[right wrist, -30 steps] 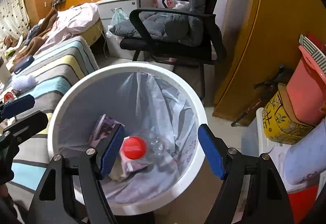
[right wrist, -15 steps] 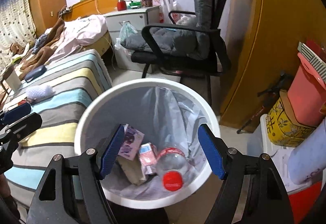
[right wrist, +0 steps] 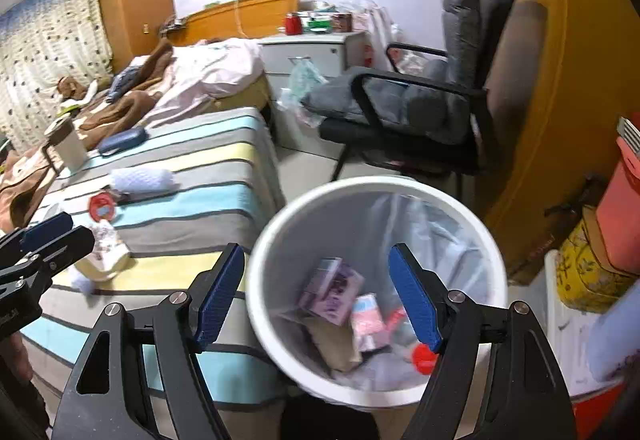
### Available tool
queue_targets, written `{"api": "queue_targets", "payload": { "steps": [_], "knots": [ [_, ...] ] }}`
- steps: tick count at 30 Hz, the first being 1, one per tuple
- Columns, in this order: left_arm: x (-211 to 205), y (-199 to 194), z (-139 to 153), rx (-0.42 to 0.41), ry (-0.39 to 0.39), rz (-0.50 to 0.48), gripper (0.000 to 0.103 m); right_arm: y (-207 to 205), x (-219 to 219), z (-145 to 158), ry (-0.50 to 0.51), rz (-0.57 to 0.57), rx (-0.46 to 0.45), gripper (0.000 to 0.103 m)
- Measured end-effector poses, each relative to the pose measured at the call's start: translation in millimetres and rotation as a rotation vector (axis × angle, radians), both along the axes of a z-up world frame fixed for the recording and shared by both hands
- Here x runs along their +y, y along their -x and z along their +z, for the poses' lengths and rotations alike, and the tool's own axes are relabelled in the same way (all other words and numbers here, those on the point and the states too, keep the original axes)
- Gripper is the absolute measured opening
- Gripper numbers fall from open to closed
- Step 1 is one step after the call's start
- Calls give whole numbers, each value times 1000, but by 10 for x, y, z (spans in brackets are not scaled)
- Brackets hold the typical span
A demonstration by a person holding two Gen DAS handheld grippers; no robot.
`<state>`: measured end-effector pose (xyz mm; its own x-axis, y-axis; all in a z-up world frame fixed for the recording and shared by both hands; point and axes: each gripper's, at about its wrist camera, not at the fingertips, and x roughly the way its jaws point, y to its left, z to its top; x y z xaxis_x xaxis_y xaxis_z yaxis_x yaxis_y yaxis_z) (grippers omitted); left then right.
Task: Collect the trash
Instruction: 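Move both tools back over the table toward the remaining trash, then grasp the white yogurt cup with left tool while right tool grasps patterned wrapper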
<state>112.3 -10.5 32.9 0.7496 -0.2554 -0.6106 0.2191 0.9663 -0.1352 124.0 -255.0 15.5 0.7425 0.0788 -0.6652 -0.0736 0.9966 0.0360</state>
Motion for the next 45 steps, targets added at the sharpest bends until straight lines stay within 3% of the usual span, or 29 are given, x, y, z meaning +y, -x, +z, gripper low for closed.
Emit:
{"api": "queue_targets", "payload": {
  "steps": [14,23,37,40,45],
  "knots": [
    [1111,189,-192,22,10,259,69,-107,757,-136,-18,185,11,76],
    [1596,248,-331,48,23,362,70,-208,1124,-231,-26,304,45,76],
    [1946,136,-486,87,47,390,76,-440,1455,-442,-24,403,139,75],
    [1963,70,-512,95,44,386,78,-488,1496,-480,-29,419,165,66],
    [1970,-58,-573,118,54,363,78,-500,1547,-550,-43,463,206,66]
  ]
}}
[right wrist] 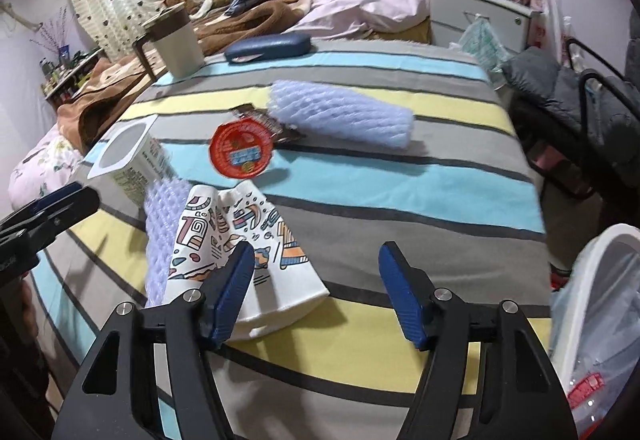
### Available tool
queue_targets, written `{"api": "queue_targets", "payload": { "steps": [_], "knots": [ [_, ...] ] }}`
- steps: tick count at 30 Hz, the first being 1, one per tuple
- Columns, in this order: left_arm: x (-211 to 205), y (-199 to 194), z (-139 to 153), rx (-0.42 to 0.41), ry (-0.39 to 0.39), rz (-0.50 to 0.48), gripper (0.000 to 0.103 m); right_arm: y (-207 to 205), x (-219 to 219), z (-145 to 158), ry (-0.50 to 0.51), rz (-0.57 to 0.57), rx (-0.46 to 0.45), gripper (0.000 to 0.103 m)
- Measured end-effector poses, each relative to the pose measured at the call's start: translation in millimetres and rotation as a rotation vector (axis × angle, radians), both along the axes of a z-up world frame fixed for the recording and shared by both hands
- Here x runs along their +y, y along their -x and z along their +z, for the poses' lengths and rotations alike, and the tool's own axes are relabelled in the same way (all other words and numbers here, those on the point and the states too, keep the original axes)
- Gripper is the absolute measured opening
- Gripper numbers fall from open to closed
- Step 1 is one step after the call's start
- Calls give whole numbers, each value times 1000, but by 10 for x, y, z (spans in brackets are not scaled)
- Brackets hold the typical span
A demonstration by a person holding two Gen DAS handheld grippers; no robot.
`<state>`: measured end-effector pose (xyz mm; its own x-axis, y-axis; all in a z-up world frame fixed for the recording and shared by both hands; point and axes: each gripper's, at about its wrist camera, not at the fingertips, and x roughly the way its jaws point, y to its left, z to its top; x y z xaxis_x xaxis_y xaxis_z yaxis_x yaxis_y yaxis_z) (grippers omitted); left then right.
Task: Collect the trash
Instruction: 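Grasp the white yogurt cup with left tool while right tool grasps patterned wrapper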
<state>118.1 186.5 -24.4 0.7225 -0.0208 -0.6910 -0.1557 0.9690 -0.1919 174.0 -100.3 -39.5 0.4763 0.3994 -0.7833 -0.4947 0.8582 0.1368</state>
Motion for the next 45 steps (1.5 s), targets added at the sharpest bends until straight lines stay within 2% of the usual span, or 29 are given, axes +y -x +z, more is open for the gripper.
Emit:
{"api": "queue_targets", "payload": {
  "steps": [2,4,8,17,27,33,36,38,45],
  "knots": [
    [-9,-43,-14,6,-2,0,79,0,-5,-12,-7,10,14,64],
    [-21,-75,-24,10,-8,-5,79,9,-17,-21,-5,12,16,58],
    [-39,-129,-24,10,-9,-16,79,43,0,3,-26,39,23,36],
    [-50,-221,-71,27,-11,-7,79,117,40,36,-17,51,-15,16],
    [-114,-400,-105,33,-30,9,79,127,-15,96,-54,15,-45,10],
    [-180,-478,-133,35,-70,26,78,129,-80,121,-53,-26,-72,9],
    [-166,-489,-137,33,-63,29,67,127,-83,120,-44,-34,-83,9],
    [-166,-487,-135,34,-69,28,52,107,-77,102,-37,-39,-80,9],
    [-176,-423,-88,15,-79,26,52,68,-152,85,-89,-39,-35,11]
  ]
}}
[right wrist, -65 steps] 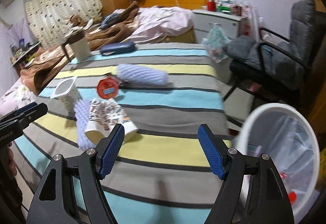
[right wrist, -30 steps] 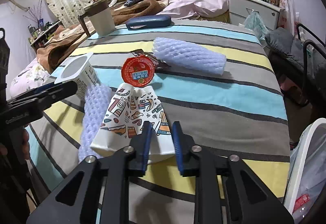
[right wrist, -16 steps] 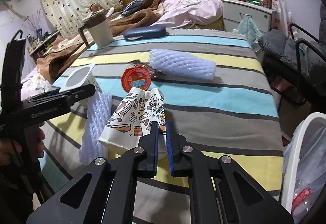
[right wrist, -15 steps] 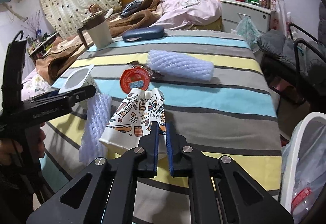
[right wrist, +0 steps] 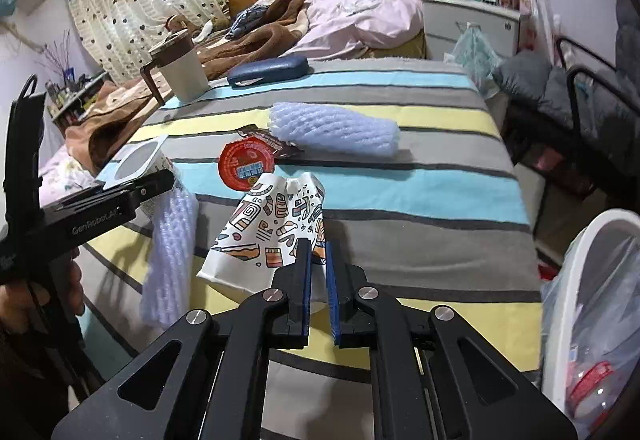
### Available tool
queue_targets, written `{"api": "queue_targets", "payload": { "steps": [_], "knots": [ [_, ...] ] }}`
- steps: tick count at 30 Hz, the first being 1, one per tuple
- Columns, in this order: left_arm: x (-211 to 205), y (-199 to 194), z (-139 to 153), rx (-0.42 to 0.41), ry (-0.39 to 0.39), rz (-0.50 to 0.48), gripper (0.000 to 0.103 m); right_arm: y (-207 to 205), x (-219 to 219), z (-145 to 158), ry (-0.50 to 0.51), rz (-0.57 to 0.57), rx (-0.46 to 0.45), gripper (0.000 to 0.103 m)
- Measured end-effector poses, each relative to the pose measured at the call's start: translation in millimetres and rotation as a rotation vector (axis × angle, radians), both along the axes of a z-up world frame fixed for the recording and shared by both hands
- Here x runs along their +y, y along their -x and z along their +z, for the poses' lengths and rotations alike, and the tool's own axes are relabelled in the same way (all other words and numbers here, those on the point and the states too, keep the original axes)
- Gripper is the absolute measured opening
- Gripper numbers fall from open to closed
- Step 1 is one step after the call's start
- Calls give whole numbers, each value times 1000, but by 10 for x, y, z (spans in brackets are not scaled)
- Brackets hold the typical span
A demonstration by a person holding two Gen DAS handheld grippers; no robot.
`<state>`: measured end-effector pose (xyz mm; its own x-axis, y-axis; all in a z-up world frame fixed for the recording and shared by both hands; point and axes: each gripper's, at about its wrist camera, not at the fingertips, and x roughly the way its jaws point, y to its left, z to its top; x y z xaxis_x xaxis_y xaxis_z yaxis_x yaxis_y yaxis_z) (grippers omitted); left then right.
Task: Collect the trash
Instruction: 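Grasp the white yogurt cup with left tool while right tool grasps patterned wrapper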
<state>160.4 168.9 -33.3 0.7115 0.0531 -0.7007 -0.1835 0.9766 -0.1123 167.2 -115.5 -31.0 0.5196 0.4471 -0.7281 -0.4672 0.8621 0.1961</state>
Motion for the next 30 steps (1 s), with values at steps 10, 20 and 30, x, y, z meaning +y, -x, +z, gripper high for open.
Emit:
{"api": "queue_targets", "payload": {
  "steps": [10,20,30],
  "knots": [
    [14,141,63,-21,14,0,52,-71,19,-149,-42,10,97,47],
    [-127,284,154,-37,1,-39,52,63,-6,-15,2,6,28,11],
    [-394,459,344,-82,-27,-106,52,166,-186,177,-45,-56,-30,9]
  ]
}}
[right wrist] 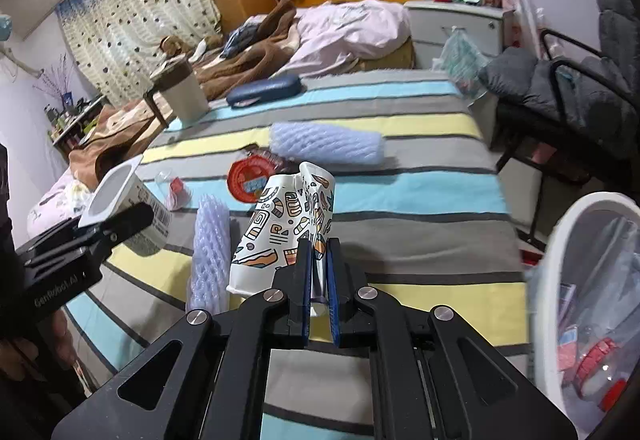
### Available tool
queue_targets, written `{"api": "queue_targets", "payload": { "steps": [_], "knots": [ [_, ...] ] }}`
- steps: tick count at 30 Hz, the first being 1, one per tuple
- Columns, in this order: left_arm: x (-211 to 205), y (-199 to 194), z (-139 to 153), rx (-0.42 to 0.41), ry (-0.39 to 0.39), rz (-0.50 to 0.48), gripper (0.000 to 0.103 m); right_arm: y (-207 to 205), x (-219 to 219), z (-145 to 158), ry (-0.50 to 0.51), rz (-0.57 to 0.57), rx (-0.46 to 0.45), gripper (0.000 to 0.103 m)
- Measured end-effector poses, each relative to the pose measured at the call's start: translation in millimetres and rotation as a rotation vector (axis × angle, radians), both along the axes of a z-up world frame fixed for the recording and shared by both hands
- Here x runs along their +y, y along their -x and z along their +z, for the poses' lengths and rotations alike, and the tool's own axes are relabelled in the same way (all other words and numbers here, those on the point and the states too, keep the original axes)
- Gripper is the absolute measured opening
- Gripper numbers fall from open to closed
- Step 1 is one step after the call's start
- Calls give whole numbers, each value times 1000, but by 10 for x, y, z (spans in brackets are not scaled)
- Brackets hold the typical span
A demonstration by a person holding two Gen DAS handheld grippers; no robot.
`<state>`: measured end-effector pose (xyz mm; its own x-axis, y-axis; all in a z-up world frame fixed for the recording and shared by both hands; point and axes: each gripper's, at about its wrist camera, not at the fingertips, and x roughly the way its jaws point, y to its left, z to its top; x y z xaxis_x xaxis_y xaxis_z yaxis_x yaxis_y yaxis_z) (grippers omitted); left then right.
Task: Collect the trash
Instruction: 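Grasp the white yogurt cup with left tool while right tool grasps patterned wrapper, then carry yogurt cup and wrapper over the wastebasket and open both tools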
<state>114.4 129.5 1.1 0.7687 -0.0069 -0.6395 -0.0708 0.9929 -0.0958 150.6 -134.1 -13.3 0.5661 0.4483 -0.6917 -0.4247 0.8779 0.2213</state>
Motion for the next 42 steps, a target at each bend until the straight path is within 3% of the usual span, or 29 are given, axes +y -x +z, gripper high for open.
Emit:
{"api": "queue_targets", "payload": {
  "steps": [23,42],
  "knots": [
    [-1024,129,306,-61,-33,-204,52,250,-753,285,9,-230,-140,9],
    [-2162,16,336,-67,-42,-440,52,454,-1551,300,74,-453,-158,10]
  ]
}}
